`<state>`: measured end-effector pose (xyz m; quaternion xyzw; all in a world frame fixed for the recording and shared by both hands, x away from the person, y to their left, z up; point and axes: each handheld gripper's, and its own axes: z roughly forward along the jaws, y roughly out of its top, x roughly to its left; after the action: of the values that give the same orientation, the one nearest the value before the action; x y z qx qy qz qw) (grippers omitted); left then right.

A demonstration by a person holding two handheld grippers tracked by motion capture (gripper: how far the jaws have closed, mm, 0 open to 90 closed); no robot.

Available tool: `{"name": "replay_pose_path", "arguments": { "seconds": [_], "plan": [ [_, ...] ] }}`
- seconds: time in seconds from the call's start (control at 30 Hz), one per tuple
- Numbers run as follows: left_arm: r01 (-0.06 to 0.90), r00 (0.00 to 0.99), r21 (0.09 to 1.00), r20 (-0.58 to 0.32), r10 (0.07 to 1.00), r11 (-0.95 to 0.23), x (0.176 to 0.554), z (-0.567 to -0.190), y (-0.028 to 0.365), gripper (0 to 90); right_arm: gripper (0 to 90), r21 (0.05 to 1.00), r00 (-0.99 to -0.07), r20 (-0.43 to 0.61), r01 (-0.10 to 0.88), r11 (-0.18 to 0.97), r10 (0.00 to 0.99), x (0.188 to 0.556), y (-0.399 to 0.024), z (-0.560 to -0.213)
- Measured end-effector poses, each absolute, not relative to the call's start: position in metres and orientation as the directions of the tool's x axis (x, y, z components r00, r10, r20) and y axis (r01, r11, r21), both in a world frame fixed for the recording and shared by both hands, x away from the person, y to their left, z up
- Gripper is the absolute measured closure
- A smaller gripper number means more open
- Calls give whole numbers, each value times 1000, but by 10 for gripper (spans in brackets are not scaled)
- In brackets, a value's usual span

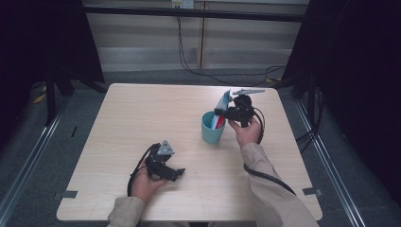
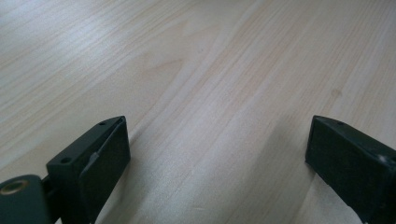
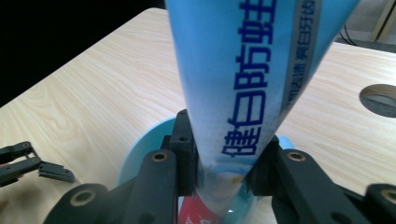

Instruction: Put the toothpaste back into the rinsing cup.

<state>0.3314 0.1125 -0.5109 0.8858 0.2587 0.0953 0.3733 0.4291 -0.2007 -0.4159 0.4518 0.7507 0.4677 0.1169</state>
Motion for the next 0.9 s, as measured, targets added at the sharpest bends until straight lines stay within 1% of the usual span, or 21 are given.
{"name": "replay_pose_path", "arguments": {
  "seconds": [0.37, 0.9],
  "plan": [
    [387, 848, 711, -25, 529, -587, 331, -511, 113, 62, 664, 803, -548, 243, 576, 151, 801, 429, -207, -418],
    [387, 848, 712, -25, 529, -586, 331, -511, 113, 63, 633, 806, -546, 236, 572, 152, 804, 428, -210, -418]
  ]
}}
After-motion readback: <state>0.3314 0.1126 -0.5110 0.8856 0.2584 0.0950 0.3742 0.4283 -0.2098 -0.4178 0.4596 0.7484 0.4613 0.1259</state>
